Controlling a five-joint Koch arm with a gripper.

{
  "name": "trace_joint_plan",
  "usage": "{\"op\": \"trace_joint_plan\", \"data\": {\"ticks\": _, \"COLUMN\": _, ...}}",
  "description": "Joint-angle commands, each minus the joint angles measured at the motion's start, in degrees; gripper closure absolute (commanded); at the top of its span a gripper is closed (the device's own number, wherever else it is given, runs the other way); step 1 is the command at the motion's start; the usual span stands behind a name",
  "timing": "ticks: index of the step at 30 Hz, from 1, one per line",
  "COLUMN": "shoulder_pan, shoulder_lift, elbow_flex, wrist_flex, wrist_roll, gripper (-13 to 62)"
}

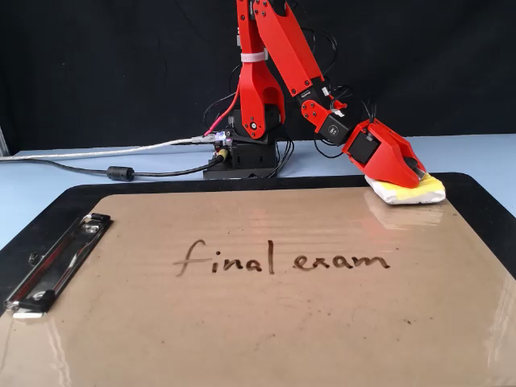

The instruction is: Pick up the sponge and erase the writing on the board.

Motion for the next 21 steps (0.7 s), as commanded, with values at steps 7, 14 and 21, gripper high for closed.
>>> {"op": "trace_joint_plan", "data": {"ticks": 7, "shoulder_pan": 1.3, "shoulder_lift": 1.1, "elbow_flex": 1.6, "wrist_flex": -1.0, "wrist_roll": -0.5, "gripper": 57.1}}
{"op": "trace_joint_plan", "data": {"ticks": 14, "shoulder_pan": 1.0, "shoulder_lift": 1.3, "elbow_flex": 2.1, "wrist_flex": -3.4, "wrist_roll": -0.5, "gripper": 57.1}}
{"op": "trace_joint_plan", "data": {"ticks": 21, "shoulder_pan": 4.0, "shoulder_lift": 2.0, "elbow_flex": 3.3, "wrist_flex": -5.2, "wrist_roll": -0.8, "gripper": 57.1}}
